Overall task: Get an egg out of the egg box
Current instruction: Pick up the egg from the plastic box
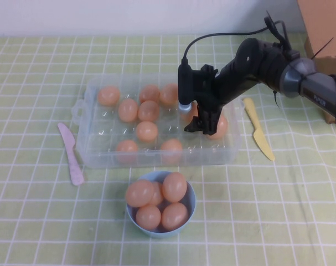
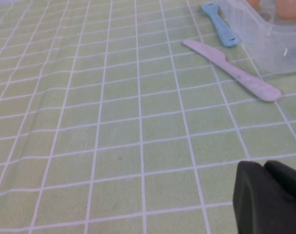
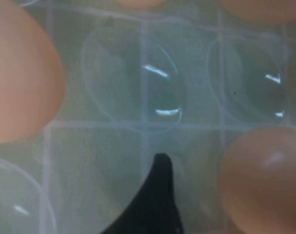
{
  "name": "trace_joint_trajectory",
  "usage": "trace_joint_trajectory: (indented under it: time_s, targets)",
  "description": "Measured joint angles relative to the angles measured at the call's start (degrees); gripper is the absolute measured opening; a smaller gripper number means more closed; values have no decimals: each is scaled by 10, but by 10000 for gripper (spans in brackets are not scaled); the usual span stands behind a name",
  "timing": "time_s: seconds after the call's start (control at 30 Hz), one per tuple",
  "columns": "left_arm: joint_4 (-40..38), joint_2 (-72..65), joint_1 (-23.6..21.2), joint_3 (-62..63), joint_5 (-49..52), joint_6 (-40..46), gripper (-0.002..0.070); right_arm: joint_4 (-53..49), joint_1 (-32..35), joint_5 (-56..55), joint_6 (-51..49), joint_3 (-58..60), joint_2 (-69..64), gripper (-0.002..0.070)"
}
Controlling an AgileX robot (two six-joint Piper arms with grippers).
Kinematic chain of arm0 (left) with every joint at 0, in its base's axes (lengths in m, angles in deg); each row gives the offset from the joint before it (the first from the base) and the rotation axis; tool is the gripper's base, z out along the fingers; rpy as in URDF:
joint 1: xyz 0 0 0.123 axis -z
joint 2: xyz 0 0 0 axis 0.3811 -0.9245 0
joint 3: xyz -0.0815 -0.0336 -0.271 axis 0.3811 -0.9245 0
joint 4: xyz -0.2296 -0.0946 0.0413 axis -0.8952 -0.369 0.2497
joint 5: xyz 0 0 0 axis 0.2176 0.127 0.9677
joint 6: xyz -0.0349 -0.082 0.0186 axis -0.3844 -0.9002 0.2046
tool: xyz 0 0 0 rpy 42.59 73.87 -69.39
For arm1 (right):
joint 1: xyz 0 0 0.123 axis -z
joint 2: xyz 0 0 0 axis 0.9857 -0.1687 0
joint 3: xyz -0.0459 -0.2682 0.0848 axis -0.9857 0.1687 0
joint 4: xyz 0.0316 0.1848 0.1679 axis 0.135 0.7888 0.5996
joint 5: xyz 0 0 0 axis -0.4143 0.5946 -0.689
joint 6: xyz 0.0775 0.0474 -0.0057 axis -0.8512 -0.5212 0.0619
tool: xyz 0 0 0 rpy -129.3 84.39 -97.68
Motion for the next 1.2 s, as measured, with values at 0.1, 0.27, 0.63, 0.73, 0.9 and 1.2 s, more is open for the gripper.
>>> trace_joint_trajectory:
  time_s: [0.1,0.27,0.63,0.73,0.9,1.2]
  targets:
    - [0,0,0,0,0,0,-4,0,0,-2,0,0,-1,622]
    - [1,0,0,0,0,0,-4,0,0,-8,0,0,-1,586]
    - [1,0,0,0,0,0,-4,1,0,-14,0,-1,-1,452]
    - [1,0,0,0,0,0,-5,2,0,-18,0,-1,-1,422]
    - [1,0,0,0,0,0,-4,4,0,-13,0,-1,1,387]
    - [1,0,0,0,0,0,-4,4,0,37,-55,-1,51,384]
